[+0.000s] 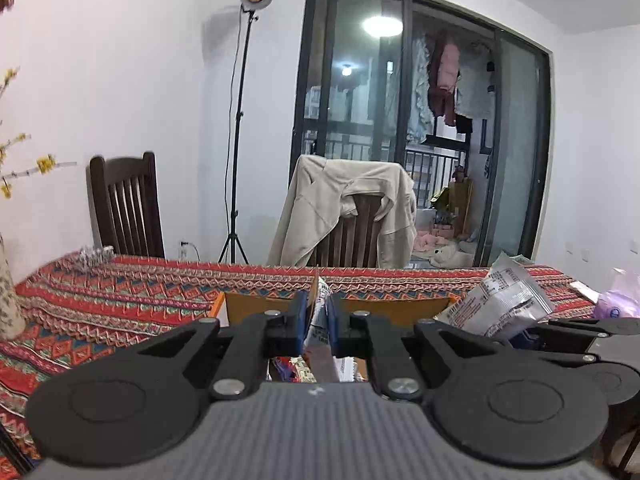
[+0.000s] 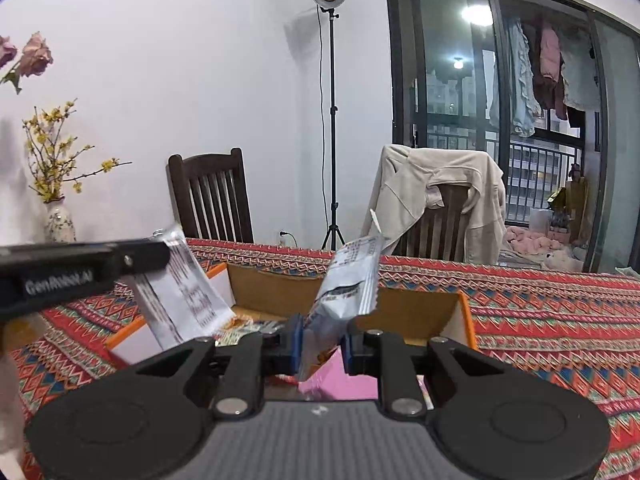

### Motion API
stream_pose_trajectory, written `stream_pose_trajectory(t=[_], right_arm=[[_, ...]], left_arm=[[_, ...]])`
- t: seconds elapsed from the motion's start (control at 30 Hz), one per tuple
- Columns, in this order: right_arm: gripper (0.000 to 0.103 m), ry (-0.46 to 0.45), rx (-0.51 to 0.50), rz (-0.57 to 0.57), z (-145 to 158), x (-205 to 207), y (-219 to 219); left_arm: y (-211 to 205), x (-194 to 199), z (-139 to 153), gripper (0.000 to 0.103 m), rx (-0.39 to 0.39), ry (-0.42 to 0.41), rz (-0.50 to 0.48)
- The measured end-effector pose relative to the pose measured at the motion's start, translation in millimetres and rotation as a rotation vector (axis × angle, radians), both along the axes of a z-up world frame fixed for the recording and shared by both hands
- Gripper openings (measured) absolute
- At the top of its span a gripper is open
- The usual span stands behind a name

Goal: Organize snacks
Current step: 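Carry both white packets over the box and open both grippers to drop them, then withdraw both open grippers from the box back to the snack pile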

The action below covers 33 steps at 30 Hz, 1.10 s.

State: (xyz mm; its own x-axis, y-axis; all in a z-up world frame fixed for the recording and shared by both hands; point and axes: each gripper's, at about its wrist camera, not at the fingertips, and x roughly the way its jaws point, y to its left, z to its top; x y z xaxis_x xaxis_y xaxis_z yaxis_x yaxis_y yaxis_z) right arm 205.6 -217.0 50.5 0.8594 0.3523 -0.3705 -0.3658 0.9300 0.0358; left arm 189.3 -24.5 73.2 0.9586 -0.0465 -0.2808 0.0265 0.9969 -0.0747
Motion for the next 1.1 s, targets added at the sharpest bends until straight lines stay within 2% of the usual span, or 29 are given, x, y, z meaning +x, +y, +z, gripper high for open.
stream_pose_trajectory(t=[0.17, 0.27, 0.4, 0.5, 0.53, 0.57, 0.6, 0.63, 0.67, 0.73, 0.77, 0.8, 1.1], right_arm=[[0.018, 0.020, 0.022, 0.009, -16.6, 24.5, 7.4], [0.018, 0.065, 0.027, 0.016, -29.6, 35.4, 5.0], [0.019, 0.097, 0.005, 0.024, -42.1, 40.3, 7.6], [0.023, 0.112, -0.021, -0.008, -48.0, 41.4, 9.4], [0.033, 0.111, -0.023, -0.019, -48.0, 40.9, 7.7], [0.052, 0.110, -0.018, -0.027, -47.3, 39.7, 5.3], [0.063, 0.105, -0.013, -0.034, -46.1, 37.9, 3.8], [0.082, 0.094, -0.010, -0.045, -44.8, 35.8, 1.4], [0.093, 0.081, -0.014, -0.055, -43.4, 34.0, 0.6], [0.097, 0.064, -0.025, -0.071, -41.1, 29.9, -0.7], [0.101, 0.064, -0.029, -0.074, -40.4, 30.0, -1.7], [0.103, 0.066, -0.032, -0.078, -39.8, 29.9, -2.1], [0.103, 0.070, -0.038, -0.090, -33.0, 26.5, -5.5]], left_arm=[[12.5, 22.6, -18.5, 0.012, -0.015, 0.020, 0.038], [25.2, 34.1, -30.2, 0.012, -0.036, 0.064, 0.050], [29.0, 42.8, -40.1, 0.013, -0.046, 0.103, 0.036], [26.4, 42.1, -46.1, 0.015, -0.042, 0.114, 0.042], [26.4, 41.4, -47.2, 0.020, -0.040, 0.115, 0.049], [27.8, 40.7, -47.4, 0.036, -0.045, 0.113, 0.052], [29.0, 39.6, -47.2, 0.060, -0.053, 0.107, 0.058], [30.1, 37.5, -47.0, 0.070, -0.058, 0.094, 0.070], [29.9, 35.2, -46.1, 0.084, -0.055, 0.074, 0.086], [29.4, 30.5, -43.9, 0.098, -0.046, 0.045, 0.101], [29.3, 27.8, -43.1, 0.103, -0.049, 0.027, 0.107], [29.2, 25.9, -42.1, 0.103, -0.048, 0.013, 0.117], [26.8, 26.2, -37.4, 0.103, -0.034, 0.015, 0.132]])
